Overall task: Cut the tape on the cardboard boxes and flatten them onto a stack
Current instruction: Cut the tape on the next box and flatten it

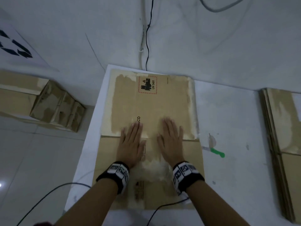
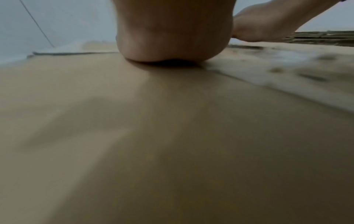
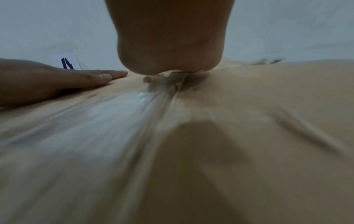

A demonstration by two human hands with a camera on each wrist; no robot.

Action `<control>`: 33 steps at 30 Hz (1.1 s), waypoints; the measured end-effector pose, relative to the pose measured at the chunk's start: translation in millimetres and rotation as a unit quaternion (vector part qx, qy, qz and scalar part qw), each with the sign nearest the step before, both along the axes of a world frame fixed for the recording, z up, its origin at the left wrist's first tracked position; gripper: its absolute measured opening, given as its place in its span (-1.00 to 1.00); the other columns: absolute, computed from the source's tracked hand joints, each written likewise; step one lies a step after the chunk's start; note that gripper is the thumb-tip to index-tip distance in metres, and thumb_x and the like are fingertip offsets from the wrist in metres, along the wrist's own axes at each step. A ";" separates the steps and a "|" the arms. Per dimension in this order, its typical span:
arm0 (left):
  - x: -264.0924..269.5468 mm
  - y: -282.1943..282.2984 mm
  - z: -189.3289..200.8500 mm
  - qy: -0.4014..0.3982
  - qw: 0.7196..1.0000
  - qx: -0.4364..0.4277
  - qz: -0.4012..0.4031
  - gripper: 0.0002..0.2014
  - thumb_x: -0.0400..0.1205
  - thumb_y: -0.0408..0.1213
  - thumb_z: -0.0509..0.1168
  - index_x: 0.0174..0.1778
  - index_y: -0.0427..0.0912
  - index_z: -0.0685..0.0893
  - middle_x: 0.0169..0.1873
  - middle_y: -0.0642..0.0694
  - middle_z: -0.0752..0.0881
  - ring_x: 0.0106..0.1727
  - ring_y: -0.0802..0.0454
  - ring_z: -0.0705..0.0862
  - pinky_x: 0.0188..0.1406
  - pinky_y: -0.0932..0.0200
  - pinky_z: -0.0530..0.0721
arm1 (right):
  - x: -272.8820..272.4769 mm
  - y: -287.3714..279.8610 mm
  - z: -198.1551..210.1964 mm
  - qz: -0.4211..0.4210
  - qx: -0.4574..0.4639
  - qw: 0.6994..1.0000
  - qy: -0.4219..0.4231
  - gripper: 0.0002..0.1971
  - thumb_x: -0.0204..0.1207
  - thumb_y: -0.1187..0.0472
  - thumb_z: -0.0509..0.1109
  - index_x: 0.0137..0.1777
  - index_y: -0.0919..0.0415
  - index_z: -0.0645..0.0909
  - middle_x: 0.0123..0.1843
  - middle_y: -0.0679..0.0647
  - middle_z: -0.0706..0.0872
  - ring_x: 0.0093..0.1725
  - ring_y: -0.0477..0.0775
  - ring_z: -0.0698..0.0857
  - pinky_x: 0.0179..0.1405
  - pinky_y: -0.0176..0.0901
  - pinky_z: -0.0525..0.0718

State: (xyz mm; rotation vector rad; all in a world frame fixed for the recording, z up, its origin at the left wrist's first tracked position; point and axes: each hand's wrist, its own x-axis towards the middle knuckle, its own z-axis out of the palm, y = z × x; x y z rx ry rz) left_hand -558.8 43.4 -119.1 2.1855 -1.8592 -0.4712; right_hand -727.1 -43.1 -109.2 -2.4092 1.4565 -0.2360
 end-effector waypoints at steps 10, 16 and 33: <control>70.8 -160.4 -5.5 -0.010 1.000 -0.009 0.009 -0.30 0.68 0.11 -0.25 0.70 -0.20 0.04 0.69 -0.09 0.04 0.70 -0.02 -0.02 0.65 -0.22 -0.18 | 50.0 -139.5 -14.0 0.003 -0.005 1.000 0.010 -0.28 0.65 -0.20 -0.15 0.75 0.13 -0.05 0.78 0.04 -0.02 0.75 0.00 -0.08 0.72 0.12 -0.16; 87.7 -196.0 -9.8 -0.016 0.999 -0.037 0.005 -0.28 0.66 0.14 -0.19 0.71 -0.16 0.00 0.70 -0.05 -0.03 0.71 0.02 -0.07 0.65 -0.19 -0.23 | 69.7 -178.2 -16.2 -0.039 -0.013 0.999 0.010 -0.22 0.58 -0.24 -0.17 0.75 0.12 -0.01 0.78 0.05 0.01 0.75 0.03 -0.03 0.69 0.11 -0.21; 82.5 -90.9 -0.4 0.015 0.998 0.012 0.065 -0.27 0.68 0.18 -0.32 0.71 -0.17 -0.12 0.70 -0.09 -0.12 0.69 0.04 -0.24 0.64 -0.08 -0.33 | -1.5 -100.1 0.0 -0.064 0.067 0.996 0.008 -0.29 0.65 -0.22 -0.18 0.76 0.06 -0.08 0.78 0.09 -0.04 0.75 0.08 -0.08 0.68 0.16 -0.20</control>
